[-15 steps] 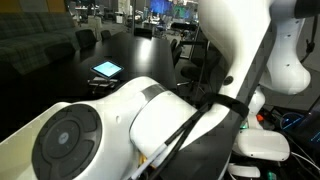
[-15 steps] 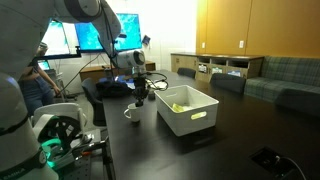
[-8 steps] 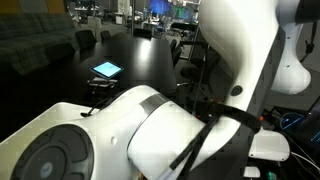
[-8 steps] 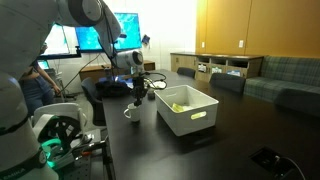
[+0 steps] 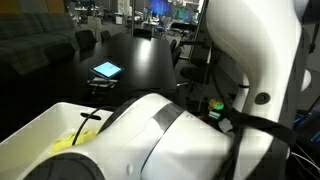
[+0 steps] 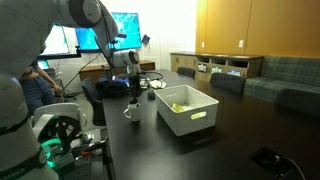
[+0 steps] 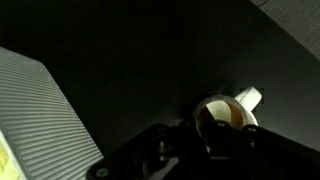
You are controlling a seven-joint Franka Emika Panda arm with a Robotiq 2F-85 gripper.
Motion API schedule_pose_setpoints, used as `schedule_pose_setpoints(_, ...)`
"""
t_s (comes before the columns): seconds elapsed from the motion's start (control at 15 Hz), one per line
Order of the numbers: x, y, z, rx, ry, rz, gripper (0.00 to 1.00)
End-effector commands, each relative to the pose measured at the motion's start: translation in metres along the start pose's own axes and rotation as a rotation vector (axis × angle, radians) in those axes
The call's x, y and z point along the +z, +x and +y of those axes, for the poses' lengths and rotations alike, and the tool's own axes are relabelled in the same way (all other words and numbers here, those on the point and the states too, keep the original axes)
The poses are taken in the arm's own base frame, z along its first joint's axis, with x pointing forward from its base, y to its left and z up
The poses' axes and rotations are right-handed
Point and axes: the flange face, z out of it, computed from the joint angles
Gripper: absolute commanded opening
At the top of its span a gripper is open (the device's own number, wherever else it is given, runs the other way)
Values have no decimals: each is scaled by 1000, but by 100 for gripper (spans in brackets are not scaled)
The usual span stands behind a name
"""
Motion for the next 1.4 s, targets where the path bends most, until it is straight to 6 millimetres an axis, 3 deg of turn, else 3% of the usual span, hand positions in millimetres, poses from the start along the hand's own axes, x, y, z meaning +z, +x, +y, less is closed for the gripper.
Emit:
schedule_pose_setpoints(0.0, -10, 10, -9, -29, 6, 10, 12)
schedule_pose_setpoints(0.6, -6, 36, -3, -15, 32, 19, 13)
schedule_pose_setpoints(1.33, 4, 32, 5, -82, 1, -43, 12)
